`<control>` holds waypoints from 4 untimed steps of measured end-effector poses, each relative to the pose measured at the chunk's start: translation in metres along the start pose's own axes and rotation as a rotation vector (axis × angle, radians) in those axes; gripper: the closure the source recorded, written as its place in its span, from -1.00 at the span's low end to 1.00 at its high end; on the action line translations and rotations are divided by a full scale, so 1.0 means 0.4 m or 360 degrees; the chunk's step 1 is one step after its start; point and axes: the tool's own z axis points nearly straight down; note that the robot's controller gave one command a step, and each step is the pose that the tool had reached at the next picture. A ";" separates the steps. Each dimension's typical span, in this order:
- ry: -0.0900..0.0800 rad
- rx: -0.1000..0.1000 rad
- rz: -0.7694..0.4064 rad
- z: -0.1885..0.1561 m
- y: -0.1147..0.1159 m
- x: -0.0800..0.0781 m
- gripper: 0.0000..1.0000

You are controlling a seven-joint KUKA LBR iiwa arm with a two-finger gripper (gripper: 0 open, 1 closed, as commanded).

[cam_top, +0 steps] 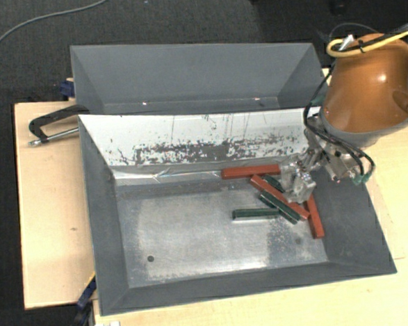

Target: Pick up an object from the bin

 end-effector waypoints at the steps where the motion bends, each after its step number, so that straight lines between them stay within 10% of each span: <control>1: 0.0013 -0.0007 0.0000 0.012 0.004 0.003 -1.00; 2: 0.0010 -0.0008 -0.0379 0.111 -0.052 -0.120 -1.00; 3: 0.0030 -0.0019 -0.0310 0.341 -0.011 -0.084 -1.00; 4: 0.0017 -0.0013 -0.0307 0.329 -0.014 -0.090 1.00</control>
Offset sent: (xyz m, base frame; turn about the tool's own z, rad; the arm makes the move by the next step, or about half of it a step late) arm 0.0000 0.0000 0.0000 0.0000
